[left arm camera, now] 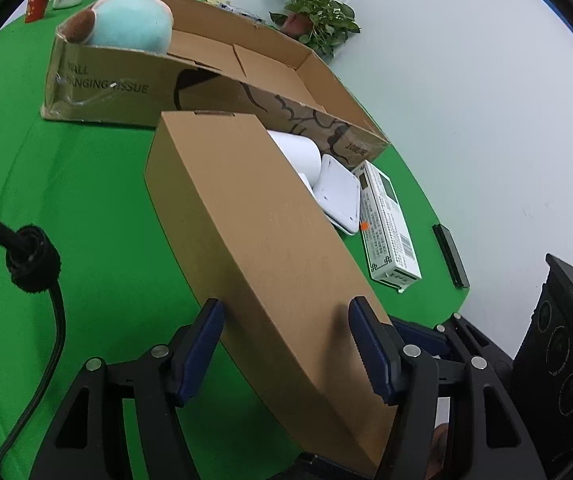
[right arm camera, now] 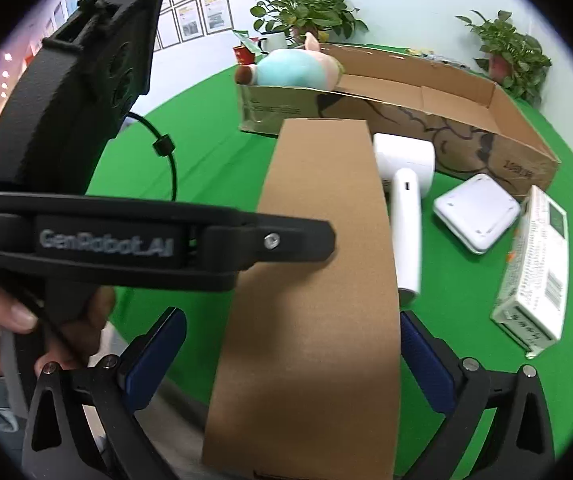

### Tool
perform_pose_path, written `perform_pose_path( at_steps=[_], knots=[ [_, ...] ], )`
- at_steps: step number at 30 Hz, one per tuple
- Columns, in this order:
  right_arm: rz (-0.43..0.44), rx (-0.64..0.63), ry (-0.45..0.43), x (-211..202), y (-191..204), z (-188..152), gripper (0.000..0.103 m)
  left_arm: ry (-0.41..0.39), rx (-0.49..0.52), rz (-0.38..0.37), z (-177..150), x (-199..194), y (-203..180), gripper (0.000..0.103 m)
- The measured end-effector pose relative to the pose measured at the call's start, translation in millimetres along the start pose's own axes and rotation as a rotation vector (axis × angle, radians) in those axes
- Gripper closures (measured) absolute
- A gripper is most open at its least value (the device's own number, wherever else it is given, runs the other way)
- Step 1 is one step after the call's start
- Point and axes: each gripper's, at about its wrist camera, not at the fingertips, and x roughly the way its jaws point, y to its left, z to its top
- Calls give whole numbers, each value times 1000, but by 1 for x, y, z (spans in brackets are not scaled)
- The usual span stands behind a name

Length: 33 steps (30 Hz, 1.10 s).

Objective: Organize objects
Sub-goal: 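Move both grippers to the long brown box and close on its end, then lift the brown box with both grippers and tilt it open side up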

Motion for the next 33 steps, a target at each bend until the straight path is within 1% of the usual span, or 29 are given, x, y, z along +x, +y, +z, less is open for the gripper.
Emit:
perform_pose_path(
  at_steps=[3,5,6,8,9,11,13,15,18,20,21,22,23,24,25,30,33],
  knots=[
    [-46,-25,5,-1,-4,-3,0,7,-3,-17,-2,4,-2,41],
    [-50,-22,14,0,-6,-5,2,13,-8,-26,-3,6,-4,41],
    [-56,-17,20,1,-8,-7,4,17,-6,-27,-3,6,-5,41],
    [-67,-17,35,3,-8,-9,18,16,-6,-32,-3,5,-4,41],
    [-79,-25,39,4,-6,-9,22,16,-7,-39,-4,5,-2,41],
    [-92,-26,39,6,-3,-8,22,15,-17,-55,-4,4,3,41],
    [-84,-17,42,7,-2,-6,22,14,-22,-67,-4,3,7,41],
    [-62,-16,45,8,0,-4,22,5,-22,-56,-3,-3,11,39],
    [-16,-16,47,12,5,3,22,-14,-25,-15,-2,-14,17,36],
    [22,-10,50,14,11,7,23,-37,-49,5,-3,-24,25,35],
    [52,0,53,15,12,10,22,-47,-63,14,-4,-28,29,31],
    [97,23,57,17,12,12,22,-63,-88,21,-6,-32,35,30],
    [136,49,62,18,10,14,22,-70,-104,25,-7,-36,41,27],
    [183,85,73,20,8,17,22,-76,-122,19,-8,-41,47,26],
    [204,101,79,22,7,18,22,-84,-147,8,-12,-47,56,26],
    [244,132,78,22,8,17,22,-91,-173,0,-15,-53,63,26],
    [304,192,82,21,-2,14,23,-71,-183,-47,-15,-46,62,26]
  ],
)
